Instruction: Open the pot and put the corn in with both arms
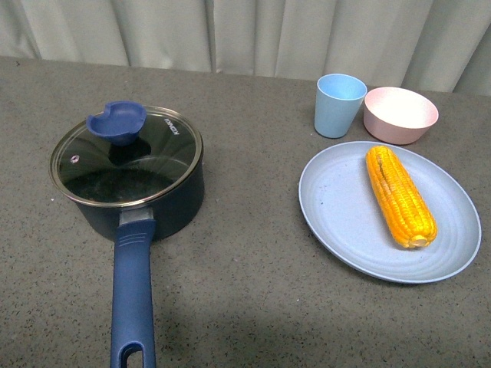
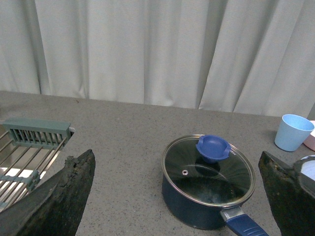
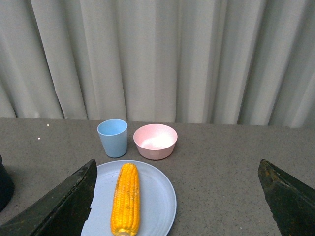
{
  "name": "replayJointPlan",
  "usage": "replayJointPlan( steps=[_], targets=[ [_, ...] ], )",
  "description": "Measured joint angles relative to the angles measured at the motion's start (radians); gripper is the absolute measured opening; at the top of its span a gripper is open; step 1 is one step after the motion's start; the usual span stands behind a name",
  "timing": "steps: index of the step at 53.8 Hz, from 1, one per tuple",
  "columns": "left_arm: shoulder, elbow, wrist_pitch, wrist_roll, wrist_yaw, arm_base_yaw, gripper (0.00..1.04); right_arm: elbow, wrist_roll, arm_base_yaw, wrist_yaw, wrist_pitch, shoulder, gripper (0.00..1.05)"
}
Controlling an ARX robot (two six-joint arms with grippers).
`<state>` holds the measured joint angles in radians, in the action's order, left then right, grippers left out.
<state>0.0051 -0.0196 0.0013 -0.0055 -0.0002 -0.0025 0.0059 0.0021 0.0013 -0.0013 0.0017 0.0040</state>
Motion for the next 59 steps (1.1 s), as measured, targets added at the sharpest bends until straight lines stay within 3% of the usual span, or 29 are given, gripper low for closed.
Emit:
replayJointPlan(
  steps=[59],
  targets=[
    [0.000,0.000,-0.001,0.000,0.000,0.000,0.98,0.000,0.000,0.000,0.000,0.000,0.000,0.96]
  ],
)
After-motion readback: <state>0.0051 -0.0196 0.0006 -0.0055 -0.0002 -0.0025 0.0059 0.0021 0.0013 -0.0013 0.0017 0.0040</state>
